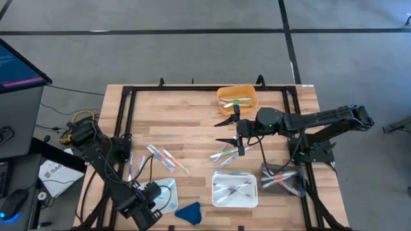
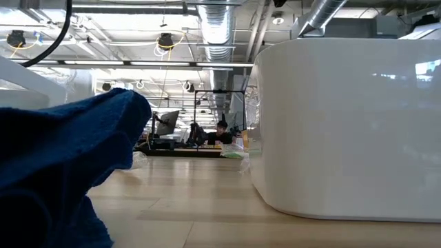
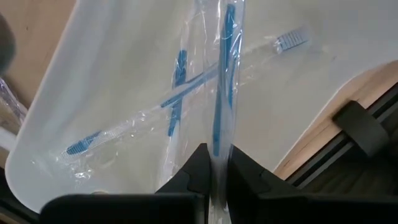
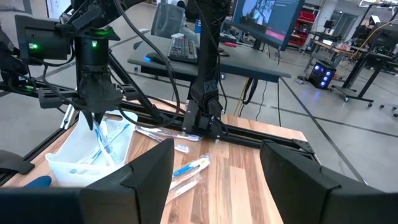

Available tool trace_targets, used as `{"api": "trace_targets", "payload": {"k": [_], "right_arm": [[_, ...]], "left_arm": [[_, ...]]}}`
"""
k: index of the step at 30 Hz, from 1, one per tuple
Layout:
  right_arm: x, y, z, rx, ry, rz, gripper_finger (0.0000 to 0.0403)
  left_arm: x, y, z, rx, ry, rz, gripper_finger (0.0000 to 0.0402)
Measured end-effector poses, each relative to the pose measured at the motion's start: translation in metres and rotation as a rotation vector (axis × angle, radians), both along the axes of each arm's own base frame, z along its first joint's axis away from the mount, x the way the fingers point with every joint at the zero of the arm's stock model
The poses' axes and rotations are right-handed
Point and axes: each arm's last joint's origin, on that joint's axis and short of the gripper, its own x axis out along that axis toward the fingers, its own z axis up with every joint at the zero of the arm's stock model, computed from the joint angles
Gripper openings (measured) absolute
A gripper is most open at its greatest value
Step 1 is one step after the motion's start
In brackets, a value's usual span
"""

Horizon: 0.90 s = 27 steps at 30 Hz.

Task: Pick & Place Toothbrushes
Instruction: Put the blue toothbrush into the left white bin

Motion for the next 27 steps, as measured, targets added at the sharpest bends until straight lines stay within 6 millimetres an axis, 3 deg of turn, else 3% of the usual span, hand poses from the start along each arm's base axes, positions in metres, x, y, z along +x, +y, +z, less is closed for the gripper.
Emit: {"api": "trace_targets", "payload": {"k": [10, 27], "right_arm": [[0.0, 0.0, -0.001, -0.001, 0.012, 0.0, 0.0233], [0.0, 0.0, -0.001, -0.002, 0.014, 0.0, 0.0233]], "left_arm": [[-0.01, 0.005, -0.019, -0.014, 0.098, 0.018, 0.0017], [-0.008, 0.005, -0.02, 0.005, 0.051, 0.017, 0.0017]]}}
